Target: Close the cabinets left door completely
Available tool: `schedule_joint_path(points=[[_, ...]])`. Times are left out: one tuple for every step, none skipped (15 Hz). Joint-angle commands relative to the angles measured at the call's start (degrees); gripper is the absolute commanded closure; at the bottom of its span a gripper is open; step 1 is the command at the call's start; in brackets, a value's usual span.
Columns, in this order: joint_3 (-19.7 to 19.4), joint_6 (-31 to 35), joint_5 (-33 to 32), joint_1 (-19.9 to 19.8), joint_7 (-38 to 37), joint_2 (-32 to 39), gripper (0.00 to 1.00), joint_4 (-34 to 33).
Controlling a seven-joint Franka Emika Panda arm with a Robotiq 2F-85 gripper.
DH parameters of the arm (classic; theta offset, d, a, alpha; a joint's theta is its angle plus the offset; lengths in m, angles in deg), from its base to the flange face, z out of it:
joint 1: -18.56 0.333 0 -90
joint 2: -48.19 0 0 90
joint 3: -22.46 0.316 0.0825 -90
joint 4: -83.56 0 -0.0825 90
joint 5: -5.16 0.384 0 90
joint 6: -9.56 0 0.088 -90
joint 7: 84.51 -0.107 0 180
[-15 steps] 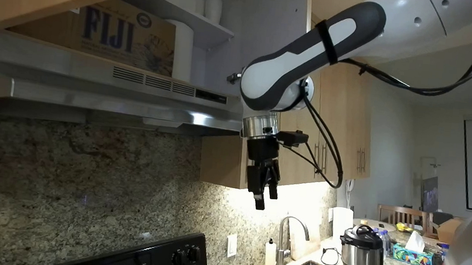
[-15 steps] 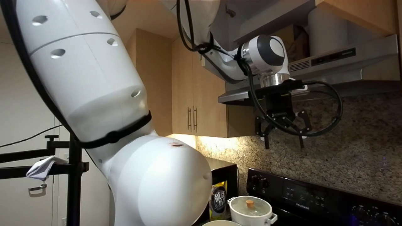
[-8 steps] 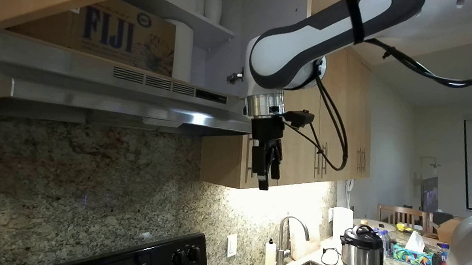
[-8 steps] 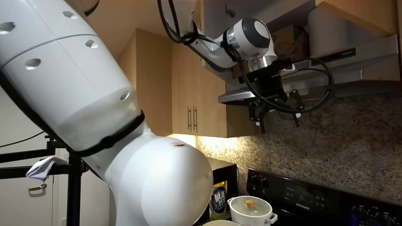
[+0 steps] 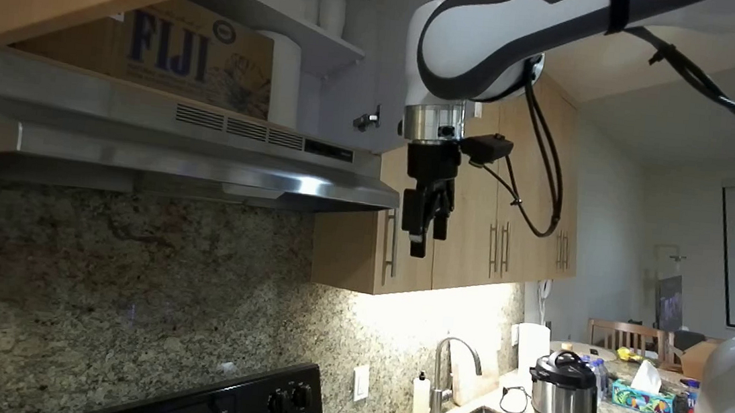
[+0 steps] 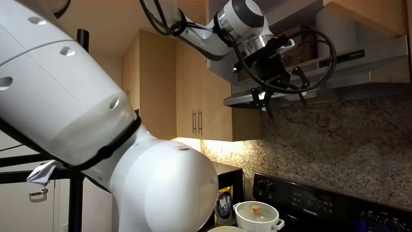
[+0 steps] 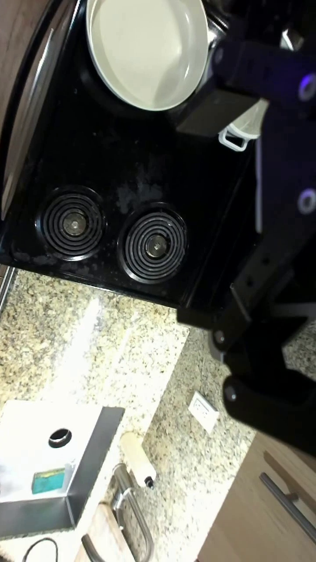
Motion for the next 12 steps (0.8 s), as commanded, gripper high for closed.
schedule_joint_path(points=[[2.13,-0.8,-3.29,-1.03,-3.45,-4.95,0.0,1.21],[2.36,-1.2,-3.67,-1.08,-4.21,-6.25,0.0,1.3],[2.63,-1.59,-4.06,-1.16,-5.01,-7.43,0.0,1.35],[2.83,-2.09,-4.34,-1.25,-5.58,-8.59,0.0,1.29],[2.84,-2.68,-4.41,-1.09,-5.71,-9.84,0.0,1.19],[2.89,-3.34,-4.33,-1.02,-5.83,-11.04,0.0,1.01],[2.88,-4.06,-4.21,-0.92,-5.79,-12.16,0.0,0.85],[2.92,-4.77,-4.2,-1.09,-6.05,-13.38,0.0,0.52],[2.85,-5.33,-4.14,-1.31,-6.36,-14.51,0.0,0.22],[2.81,-5.92,-4.19,-1.49,-6.53,-15.55,0.0,-0.01],[2.83,-6.28,-4.3,-1.99,-7.28,-16.69,0.0,-0.25],[2.69,-5.8,-4.39,-2.27,-8.08,-17.9,0.0,-0.28]])
